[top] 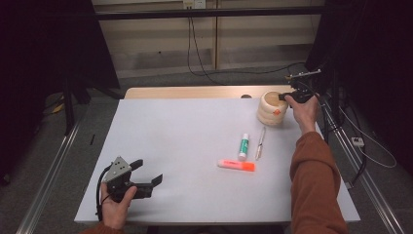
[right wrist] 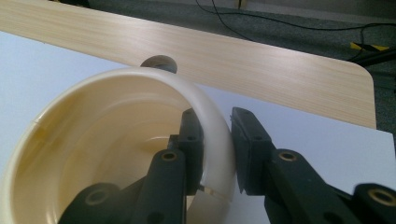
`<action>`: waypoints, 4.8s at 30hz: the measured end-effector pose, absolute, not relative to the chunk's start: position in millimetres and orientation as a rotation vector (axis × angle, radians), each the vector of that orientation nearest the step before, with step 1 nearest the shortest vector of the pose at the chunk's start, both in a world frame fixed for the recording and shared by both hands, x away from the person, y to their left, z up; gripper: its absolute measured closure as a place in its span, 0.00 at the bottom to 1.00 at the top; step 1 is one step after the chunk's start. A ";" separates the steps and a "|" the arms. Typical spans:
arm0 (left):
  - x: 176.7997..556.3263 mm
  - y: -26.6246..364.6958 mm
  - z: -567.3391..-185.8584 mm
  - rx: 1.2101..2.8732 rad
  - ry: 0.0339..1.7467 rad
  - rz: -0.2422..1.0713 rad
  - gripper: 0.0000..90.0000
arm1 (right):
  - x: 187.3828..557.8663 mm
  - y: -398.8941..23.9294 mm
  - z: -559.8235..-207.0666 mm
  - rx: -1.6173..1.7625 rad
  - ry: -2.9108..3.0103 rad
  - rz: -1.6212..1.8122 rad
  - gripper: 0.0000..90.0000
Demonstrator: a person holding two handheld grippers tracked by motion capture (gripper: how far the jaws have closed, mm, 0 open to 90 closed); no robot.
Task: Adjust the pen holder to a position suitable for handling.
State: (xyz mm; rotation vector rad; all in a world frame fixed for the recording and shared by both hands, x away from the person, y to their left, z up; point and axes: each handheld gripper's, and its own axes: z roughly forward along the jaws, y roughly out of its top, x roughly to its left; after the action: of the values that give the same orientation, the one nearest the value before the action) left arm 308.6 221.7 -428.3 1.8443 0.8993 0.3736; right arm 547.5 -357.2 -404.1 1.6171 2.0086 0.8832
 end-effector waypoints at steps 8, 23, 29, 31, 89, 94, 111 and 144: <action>308.4 221.3 -428.1 1.844 0.900 0.373 0.08 | 543.6 -354.5 -396.6 1.615 1.988 0.892 0.83; 308.3 224.0 -425.4 1.824 0.909 0.395 0.08 | 510.9 -342.3 -365.7 1.555 1.975 0.929 0.83; 309.6 224.1 -426.3 1.826 0.916 0.398 0.08 | 500.7 -336.9 -364.2 1.549 1.977 0.953 0.83; 309.8 223.9 -426.1 1.827 0.915 0.401 0.08 | 496.6 -333.0 -362.4 1.546 1.979 0.954 0.83; 309.6 222.2 -426.5 1.832 0.913 0.391 0.06 | 455.5 -124.2 -388.7 1.424 2.210 1.054 0.83; 310.0 222.2 -426.9 1.835 0.906 0.387 0.06 | 460.9 -114.2 -396.8 1.418 2.214 1.019 0.83; 310.4 222.2 -427.5 1.842 0.913 0.384 0.06 | 463.9 -116.4 -400.4 1.422 2.206 1.053 0.67; 310.1 222.6 -427.9 1.844 0.921 0.387 0.07 | 445.2 -177.5 -375.4 1.255 2.102 1.292 0.06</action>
State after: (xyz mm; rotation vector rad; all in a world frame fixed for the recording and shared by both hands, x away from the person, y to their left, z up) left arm 310.1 222.6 -427.9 1.8436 0.9213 0.3873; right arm 445.2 -177.5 -375.4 1.2549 2.1017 1.2915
